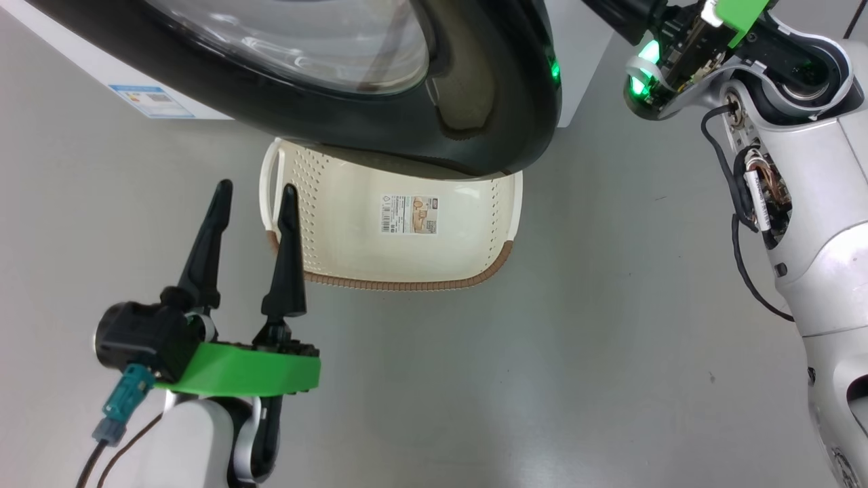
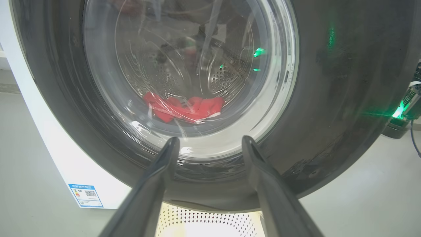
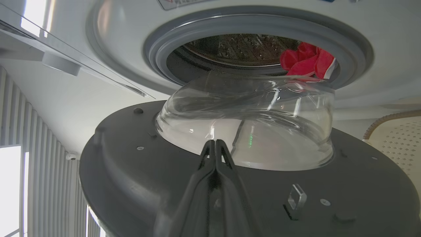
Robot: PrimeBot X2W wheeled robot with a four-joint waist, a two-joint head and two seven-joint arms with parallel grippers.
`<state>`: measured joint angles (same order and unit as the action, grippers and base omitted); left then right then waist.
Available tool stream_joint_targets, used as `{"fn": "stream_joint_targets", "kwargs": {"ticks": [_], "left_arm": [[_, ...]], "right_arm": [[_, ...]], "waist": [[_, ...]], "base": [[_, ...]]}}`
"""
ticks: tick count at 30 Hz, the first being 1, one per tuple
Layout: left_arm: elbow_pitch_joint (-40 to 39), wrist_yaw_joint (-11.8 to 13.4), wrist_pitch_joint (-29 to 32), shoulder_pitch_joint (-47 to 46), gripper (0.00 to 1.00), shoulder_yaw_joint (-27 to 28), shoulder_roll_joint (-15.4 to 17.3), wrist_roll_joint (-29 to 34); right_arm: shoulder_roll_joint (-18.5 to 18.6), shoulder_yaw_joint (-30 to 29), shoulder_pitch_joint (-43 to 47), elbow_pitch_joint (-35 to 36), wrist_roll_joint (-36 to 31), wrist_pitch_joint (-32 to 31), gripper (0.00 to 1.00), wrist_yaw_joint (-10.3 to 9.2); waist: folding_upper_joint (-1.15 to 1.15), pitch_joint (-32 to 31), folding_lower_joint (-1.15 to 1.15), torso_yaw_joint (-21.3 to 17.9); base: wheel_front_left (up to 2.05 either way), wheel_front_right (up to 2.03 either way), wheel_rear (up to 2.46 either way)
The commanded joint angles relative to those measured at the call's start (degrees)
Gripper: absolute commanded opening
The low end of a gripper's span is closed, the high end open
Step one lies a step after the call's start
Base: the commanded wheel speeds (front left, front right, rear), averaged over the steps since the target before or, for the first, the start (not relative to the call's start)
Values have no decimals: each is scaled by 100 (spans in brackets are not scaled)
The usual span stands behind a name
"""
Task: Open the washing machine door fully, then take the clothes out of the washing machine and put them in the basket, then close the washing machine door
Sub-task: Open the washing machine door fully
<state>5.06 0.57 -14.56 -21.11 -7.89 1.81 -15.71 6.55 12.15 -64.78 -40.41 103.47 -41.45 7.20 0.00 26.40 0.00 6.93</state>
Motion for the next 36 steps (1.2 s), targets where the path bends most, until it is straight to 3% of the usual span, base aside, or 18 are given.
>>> {"fn": "stream_joint_targets", "kwargs": {"ticks": [1, 17, 36], "left_arm": [[-146, 49, -44, -43, 100, 157, 107, -32], [-140, 78, -44, 18, 100, 302, 107, -25], [40, 130, -44, 530, 100, 386, 107, -74]], "right_arm": [[-89, 53, -78, 145, 25, -47, 0, 29], [-105, 399, 525, 487, -31, -438, 0, 29], [-146, 770, 1338, 322, -108, -577, 0, 29]], "waist": [[0, -2, 0, 3], [0, -318, 0, 2], [0, -1191, 0, 462]], "base": [[0, 0, 0], [0, 0, 0], [0, 0, 0]]}}
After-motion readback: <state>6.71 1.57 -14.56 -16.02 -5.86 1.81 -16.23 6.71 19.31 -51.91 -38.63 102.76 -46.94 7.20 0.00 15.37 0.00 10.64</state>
